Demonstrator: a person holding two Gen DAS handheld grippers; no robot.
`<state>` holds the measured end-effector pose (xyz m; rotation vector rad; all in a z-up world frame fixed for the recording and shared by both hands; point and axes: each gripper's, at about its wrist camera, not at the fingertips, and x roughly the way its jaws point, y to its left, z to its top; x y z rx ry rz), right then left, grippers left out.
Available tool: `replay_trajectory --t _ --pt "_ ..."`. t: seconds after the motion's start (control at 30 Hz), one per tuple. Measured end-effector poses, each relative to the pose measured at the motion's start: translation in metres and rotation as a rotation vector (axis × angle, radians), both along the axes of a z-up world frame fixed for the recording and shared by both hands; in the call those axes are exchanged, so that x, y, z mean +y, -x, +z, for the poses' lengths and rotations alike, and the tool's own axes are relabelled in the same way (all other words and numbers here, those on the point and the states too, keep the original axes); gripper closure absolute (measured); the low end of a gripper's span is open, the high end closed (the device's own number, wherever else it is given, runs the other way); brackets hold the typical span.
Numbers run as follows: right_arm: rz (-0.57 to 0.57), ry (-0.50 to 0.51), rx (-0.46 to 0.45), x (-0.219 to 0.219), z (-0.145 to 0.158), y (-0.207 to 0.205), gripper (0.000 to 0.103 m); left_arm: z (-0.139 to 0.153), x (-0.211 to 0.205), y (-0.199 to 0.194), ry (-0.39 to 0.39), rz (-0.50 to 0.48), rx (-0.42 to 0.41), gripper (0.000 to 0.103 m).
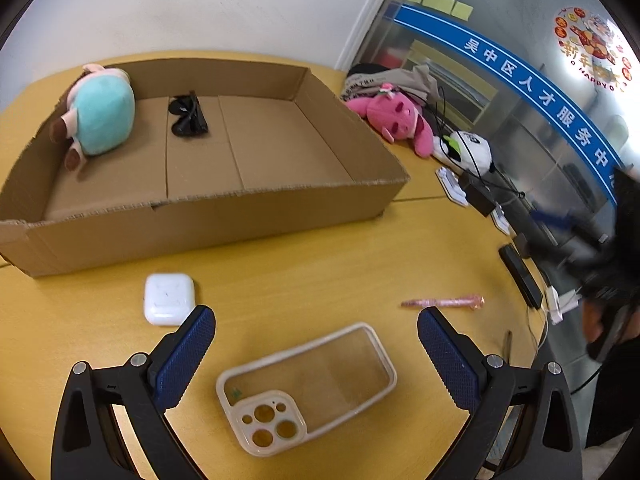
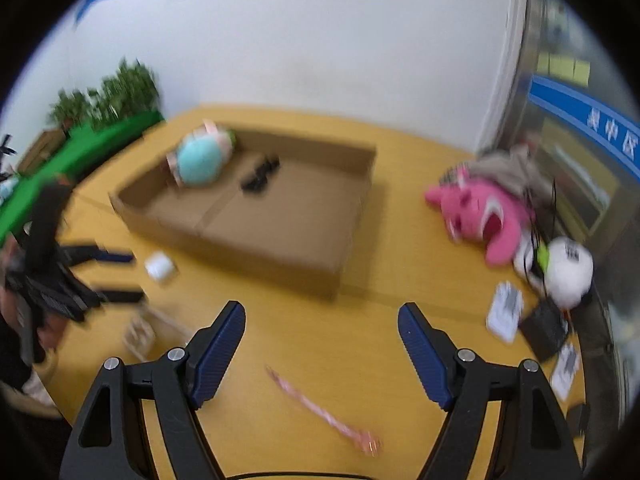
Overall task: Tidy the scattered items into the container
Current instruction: 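Withdraw the right gripper from the box toward the pink pen, then close the right gripper on the pink pen's bulb end and lift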
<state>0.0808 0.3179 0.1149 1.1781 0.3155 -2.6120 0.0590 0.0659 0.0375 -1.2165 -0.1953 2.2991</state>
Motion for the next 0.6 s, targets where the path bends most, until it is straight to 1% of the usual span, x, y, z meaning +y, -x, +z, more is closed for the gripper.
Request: replay_trajectory --t 0.1,0.23,0.27,0.3,0.37,0.4,0.43,0.47,0.5,0.57,0.6 --pt "-0.042 -0.017 -0.111 0.022 -0.041 -0.006 0.025 -0.007 0.003 -0.003 -0.004 -0.015 -0.016 0.0" --pt "-0.039 -0.042 -0.204 0.044 -0.086 -0.012 0.026 -0.01 0.013 -0.008 -0.003 -0.043 -0.026 0.0" --pt "-0.03 -0.045 -0.224 0.047 -0.097 -0.012 0.03 -0.01 0.015 -0.01 0.001 -0.052 -0.026 0.0" --pt "-0.019 -0.042 -0.238 0.05 -0.104 -0.012 0.036 -0.01 0.018 -0.012 0.004 -0.061 -0.026 0.001" --pt "0.001 -0.027 -0.262 0.054 -0.116 -0.011 0.043 -0.011 0.021 -0.014 0.007 -0.067 -0.034 0.0" --pt "0.007 -0.023 -0.277 0.055 -0.121 -0.01 0.051 -0.013 0.022 -0.014 0.008 -0.062 -0.044 0.001" --pt "0.006 -0.027 -0.29 0.057 -0.127 -0.009 0.055 -0.014 0.023 -0.014 0.009 -0.057 -0.053 0.001" --pt "0.001 -0.037 -0.309 0.059 -0.134 -0.007 0.065 -0.015 0.023 -0.015 0.011 -0.054 -0.058 0.001" --pt "-0.002 -0.032 -0.307 0.06 -0.137 -0.008 0.07 -0.016 0.023 -0.015 0.014 -0.052 -0.061 0.001" --pt "-0.006 -0.023 -0.315 0.058 -0.138 -0.01 0.075 -0.017 0.023 -0.015 0.017 -0.045 -0.064 0.001" --pt "-0.011 -0.031 -0.315 0.055 -0.139 -0.012 0.075 -0.017 0.023 -0.015 0.015 -0.043 -0.066 0.002"
